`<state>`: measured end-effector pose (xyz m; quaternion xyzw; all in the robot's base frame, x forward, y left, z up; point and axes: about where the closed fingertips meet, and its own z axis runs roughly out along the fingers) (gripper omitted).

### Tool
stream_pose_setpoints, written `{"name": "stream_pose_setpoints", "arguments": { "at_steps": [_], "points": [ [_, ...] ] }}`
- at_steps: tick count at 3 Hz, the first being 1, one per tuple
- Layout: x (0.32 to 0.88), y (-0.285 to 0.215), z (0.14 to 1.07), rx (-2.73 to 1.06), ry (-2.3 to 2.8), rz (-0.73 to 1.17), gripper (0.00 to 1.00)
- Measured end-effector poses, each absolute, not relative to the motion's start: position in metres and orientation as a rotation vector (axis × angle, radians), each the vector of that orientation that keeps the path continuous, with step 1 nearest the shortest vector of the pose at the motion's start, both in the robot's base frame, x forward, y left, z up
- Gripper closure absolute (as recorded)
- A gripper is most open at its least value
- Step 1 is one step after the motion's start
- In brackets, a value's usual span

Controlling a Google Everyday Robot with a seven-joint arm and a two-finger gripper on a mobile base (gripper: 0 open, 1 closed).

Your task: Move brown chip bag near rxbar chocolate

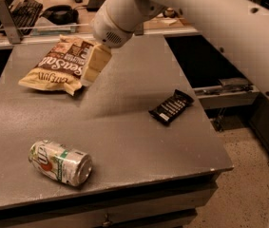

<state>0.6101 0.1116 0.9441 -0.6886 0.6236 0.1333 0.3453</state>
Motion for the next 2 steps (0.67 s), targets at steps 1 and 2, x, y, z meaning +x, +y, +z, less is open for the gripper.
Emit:
{"name": "stream_pose_setpoints", "arguments": {
  "at_steps": [1,2],
  "points": [
    [0.631,0.161,0.913,-1.757,1.612,0.428,0.00],
    [0.638,0.194,0.888,-1.741,1.641,0.489,0.00]
  ]
}}
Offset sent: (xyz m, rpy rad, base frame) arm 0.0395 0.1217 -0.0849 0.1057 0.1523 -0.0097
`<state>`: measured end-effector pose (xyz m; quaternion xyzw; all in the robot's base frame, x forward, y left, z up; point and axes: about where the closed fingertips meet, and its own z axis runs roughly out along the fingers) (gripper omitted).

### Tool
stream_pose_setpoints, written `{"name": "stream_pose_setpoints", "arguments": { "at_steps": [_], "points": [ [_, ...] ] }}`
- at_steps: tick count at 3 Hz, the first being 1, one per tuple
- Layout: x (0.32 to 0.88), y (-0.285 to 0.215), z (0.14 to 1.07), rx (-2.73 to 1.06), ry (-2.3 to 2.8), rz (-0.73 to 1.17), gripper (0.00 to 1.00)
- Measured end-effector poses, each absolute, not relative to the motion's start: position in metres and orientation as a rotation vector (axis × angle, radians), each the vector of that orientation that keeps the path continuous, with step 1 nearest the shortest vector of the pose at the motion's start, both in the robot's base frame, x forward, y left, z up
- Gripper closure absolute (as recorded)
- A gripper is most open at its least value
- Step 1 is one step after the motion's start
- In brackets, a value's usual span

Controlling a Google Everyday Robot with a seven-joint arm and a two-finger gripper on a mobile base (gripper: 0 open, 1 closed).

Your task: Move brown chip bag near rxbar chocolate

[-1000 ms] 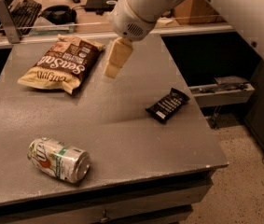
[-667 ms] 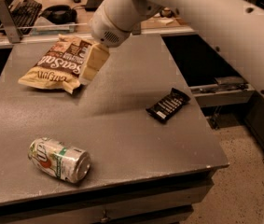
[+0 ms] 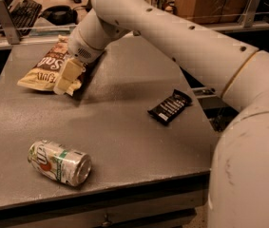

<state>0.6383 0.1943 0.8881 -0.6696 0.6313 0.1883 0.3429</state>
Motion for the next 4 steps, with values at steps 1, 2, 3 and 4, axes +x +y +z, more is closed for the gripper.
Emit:
{"name": "stream_pose_setpoints", "arguments": {
  "at_steps": [1,2,3,4],
  "points": [
    [0.642,0.214,0.872,-1.725,1.667,0.522,0.17],
    [0.642,0.224,0.862,-1.711,1.688,0.542,0.41],
    [0.644,0.224,0.869,-1.706,1.681,0.506,0.65],
    [0.643,0.224,0.894,-1.732,1.626,0.426,0.88]
  ]
}}
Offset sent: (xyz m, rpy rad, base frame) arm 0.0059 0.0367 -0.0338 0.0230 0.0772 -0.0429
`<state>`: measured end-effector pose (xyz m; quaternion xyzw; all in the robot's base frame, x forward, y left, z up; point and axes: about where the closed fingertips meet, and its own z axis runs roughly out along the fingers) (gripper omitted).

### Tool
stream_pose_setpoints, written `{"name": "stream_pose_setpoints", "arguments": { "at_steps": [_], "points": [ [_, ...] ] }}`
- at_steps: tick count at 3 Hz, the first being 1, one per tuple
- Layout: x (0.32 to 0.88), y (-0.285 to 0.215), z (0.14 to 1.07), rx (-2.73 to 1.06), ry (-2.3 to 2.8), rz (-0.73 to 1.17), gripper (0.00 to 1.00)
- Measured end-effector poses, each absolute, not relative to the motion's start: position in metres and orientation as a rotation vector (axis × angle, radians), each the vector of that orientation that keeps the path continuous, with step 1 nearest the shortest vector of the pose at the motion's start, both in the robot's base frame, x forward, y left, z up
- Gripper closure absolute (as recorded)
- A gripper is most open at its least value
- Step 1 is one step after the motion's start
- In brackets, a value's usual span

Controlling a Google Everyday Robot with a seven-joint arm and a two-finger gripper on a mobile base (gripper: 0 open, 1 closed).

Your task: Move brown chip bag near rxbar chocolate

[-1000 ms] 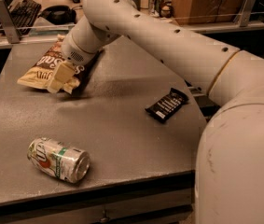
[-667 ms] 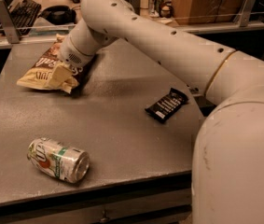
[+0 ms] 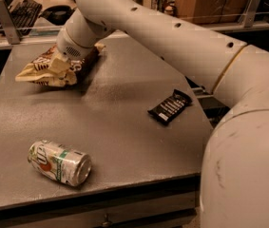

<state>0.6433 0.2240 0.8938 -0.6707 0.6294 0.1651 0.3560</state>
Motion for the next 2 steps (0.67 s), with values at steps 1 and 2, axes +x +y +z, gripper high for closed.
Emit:
{"name": "stream_pose_setpoints", "arguments": {
  "at_steps": [1,2],
  "points": [
    [0.6440,0.2250,0.9194,-1.763,1.558,0.358,1.00],
    [0.6475,0.2202,0.9262,-1.804,1.535,0.302,1.00]
  ]
}}
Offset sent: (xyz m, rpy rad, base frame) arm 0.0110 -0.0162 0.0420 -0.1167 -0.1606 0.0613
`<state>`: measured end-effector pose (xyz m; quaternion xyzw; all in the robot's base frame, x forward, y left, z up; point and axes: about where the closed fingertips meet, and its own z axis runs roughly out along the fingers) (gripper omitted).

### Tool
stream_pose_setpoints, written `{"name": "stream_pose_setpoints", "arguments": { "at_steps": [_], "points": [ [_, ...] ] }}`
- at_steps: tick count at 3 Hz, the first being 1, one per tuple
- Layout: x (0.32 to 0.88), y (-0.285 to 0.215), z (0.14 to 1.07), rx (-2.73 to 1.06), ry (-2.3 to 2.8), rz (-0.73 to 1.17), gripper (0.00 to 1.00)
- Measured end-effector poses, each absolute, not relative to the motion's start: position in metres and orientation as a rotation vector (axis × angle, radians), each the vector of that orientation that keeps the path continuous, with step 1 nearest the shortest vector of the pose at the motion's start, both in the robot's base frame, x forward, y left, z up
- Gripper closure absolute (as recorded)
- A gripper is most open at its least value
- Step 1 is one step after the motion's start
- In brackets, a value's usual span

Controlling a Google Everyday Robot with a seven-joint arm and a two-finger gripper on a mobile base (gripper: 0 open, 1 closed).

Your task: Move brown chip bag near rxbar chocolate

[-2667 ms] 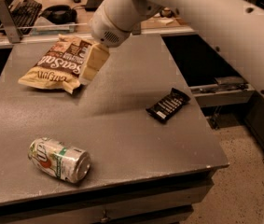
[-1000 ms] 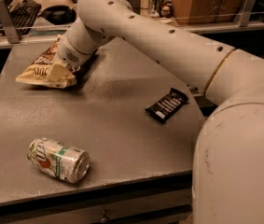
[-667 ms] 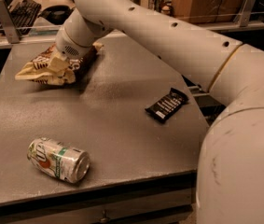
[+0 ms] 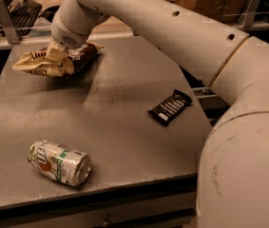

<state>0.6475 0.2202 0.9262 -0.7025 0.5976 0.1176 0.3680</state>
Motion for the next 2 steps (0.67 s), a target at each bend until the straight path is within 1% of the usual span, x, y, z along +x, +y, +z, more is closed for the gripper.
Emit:
{"name": "stream_pose_setpoints", "arguments": {
  "at_steps": [1,2],
  "points": [
    [0.654,0.195,0.920,-1.826,1.576,0.249,1.00],
    [0.659,0.146,0.911,-1.812,1.669,0.182,1.00]
  ]
}}
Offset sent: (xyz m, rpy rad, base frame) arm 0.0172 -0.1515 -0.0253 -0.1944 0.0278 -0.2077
